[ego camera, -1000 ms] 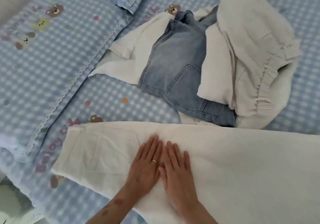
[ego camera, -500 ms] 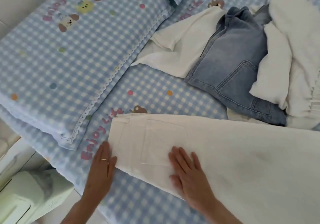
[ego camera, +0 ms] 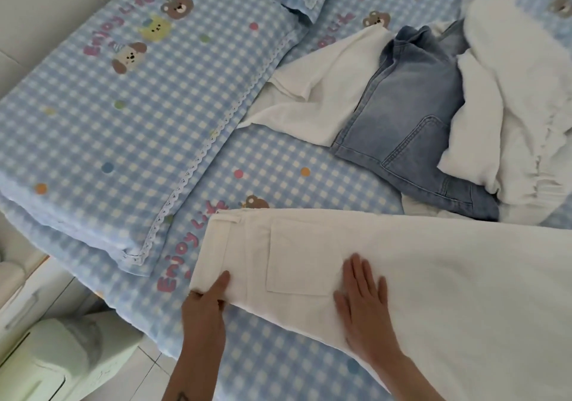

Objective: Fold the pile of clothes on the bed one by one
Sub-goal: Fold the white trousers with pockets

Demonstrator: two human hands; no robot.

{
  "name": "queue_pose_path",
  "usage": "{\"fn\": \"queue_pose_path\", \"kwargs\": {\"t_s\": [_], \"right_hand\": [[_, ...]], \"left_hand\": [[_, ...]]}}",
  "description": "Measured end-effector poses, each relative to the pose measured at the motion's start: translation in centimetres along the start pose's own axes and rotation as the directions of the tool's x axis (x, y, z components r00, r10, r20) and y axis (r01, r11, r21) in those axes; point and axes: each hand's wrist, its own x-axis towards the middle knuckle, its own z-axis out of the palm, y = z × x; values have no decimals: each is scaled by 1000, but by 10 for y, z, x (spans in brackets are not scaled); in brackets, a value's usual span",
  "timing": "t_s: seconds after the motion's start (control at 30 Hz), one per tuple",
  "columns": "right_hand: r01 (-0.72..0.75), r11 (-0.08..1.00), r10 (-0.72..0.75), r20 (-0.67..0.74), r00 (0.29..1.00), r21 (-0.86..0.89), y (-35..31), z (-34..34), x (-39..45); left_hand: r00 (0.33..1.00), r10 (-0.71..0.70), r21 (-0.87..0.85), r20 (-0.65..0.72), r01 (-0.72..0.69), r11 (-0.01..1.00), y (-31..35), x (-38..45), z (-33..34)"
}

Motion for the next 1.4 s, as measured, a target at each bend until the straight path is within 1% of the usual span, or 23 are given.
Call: {"fn": "queue_pose_path", "kwargs": {"t_s": [0.03,0.07,0.1,0.13,0.2,0.23,0.3,0.37,0.4,0.47,0.5,0.53,0.57,0.7,0.77,0.83,0.9,0.97,1.03,1.1,1.2,1.3,1.4], "right_hand": [[-16,993,10,53,999,119,-2,-6,-3],[-64,950,30,117,993,305,-10,-16,-8],[-137,847,59,165,985,514,-22,-29,-15],[-195,696,86,189,978,691,-33,-47,-22],[-198,392,50,194,980,898,-53,-84,-37],[-153,290,6,158,987,945,-57,-101,-43],[-89,234,-7,94,996,968,-53,-136,-52],[-114,254,152,77,985,960,-31,-162,-55],[-154,288,264,76,961,945,-15,-170,-56],[-219,312,415,75,907,925,16,-175,-53],[-229,292,443,81,893,929,30,-174,-51],[-236,263,445,99,890,935,43,-173,-49],[-241,251,441,110,891,938,55,-171,-47],[-228,310,463,63,884,923,113,-172,-55],[-236,279,478,78,875,931,150,-173,-67],[-275,224,532,119,838,935,189,-171,-82],[-306,199,595,133,792,931,224,-169,-94],[-343,216,608,149,780,914,251,-164,-98],[-347,264,584,137,800,900,267,-160,-97],[-302,309,549,90,831,902,272,-155,-89],[-260,324,538,48,841,910,281,-146,-72],[-339,338,563,100,820,878,288,-131,-54],[-413,398,576,127,807,819,292,-119,-40]], "left_hand": [[999,32,-46,25,-31,998,4,-14,7],[995,81,-69,58,-77,995,9,-29,14],[986,143,-72,84,-137,988,13,-46,22],[971,207,-49,117,-203,978,15,-65,33],[906,355,18,231,-368,929,12,-107,58],[859,402,54,317,-440,896,5,-126,72],[738,471,129,483,-592,795,-16,-157,97],[615,493,157,615,-708,688,-37,-175,116],[507,509,172,695,-805,567,-46,-178,124],[251,534,138,808,-960,242,-70,-174,136],[184,494,126,850,-981,150,-78,-171,139],[167,455,146,875,-986,81,-85,-167,139],[182,433,182,883,-982,42,-91,-162,138],[468,428,494,773,-868,56,-106,-138,121],[511,423,540,749,-840,59,-119,-134,117],[494,382,509,781,-858,70,-135,-140,119],[424,309,433,851,-900,41,-146,-151,126],[285,321,325,903,-943,-78,-159,-154,132],[228,323,296,918,-938,-179,-168,-152,135],[248,307,311,919,-934,-177,-171,-150,136],[270,291,329,918,-927,-179,-177,-149,133],[309,241,357,920,-915,-190,-180,-152,132],[374,152,398,915,-899,-183,-175,-153,133]]}}
